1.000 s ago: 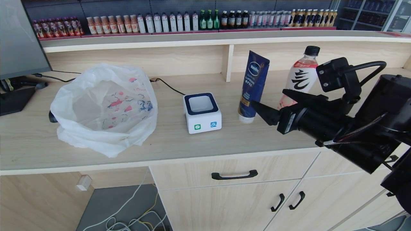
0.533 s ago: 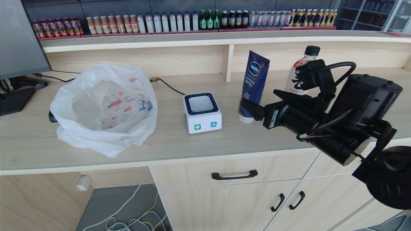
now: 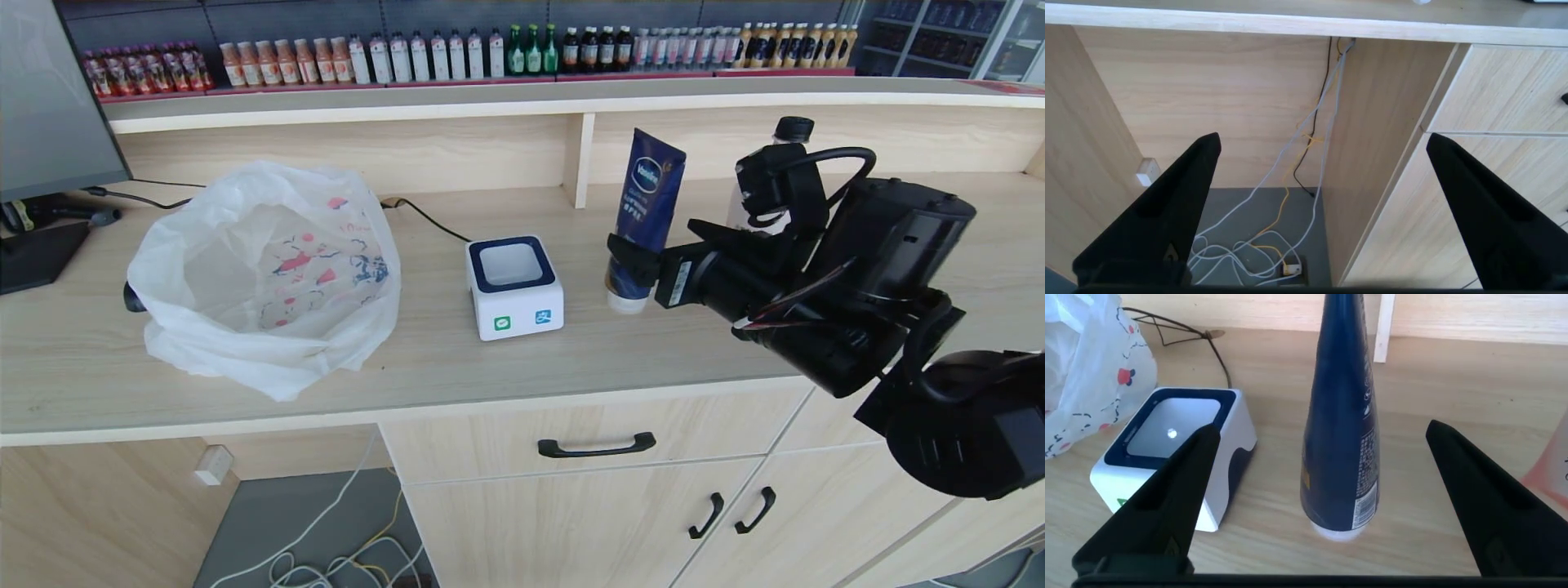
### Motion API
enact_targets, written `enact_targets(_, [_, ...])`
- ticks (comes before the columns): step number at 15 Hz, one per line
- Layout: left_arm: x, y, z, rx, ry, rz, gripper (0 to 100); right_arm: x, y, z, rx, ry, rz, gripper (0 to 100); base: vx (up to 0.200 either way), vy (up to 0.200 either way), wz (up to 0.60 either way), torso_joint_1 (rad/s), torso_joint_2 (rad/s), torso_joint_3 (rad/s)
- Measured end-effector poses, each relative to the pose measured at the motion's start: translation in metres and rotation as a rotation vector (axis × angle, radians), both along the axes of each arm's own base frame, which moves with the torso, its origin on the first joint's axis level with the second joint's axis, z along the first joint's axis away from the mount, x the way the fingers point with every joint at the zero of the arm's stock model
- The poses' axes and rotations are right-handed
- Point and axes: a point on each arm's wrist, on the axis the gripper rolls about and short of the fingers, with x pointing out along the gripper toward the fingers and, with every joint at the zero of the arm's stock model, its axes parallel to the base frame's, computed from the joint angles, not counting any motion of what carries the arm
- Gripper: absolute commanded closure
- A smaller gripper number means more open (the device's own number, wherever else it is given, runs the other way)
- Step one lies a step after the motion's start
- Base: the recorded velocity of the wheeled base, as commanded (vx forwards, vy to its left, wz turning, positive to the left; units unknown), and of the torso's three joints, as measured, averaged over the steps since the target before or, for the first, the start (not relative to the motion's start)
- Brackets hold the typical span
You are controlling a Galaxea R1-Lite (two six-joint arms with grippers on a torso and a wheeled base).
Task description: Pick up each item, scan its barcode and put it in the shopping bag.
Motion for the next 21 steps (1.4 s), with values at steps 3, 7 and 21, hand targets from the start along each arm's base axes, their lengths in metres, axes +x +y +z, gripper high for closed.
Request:
enact_targets(3, [0.000,0.000,0.000,0.000,0.000,0.000,0,0.007,0.005,-0.005,-0.002,0.012,-0.023,0,0.000,0.000,0.00,0.000,0.00,0.000])
enact_targets(7, [0.000,0.000,0.000,0.000,0.000,0.000,0,0.016,0.010,-0.008,-0.002,0.015,-0.032,0,0.000,0.000,0.00,0.000,0.00,0.000])
enact_targets(21, [0.000,0.000,0.000,0.000,0.000,0.000,0,0.047,0.030,-0.011,0.027,-0.021,-0.078,0,0.000,0.000,0.00,0.000,0.00,0.000])
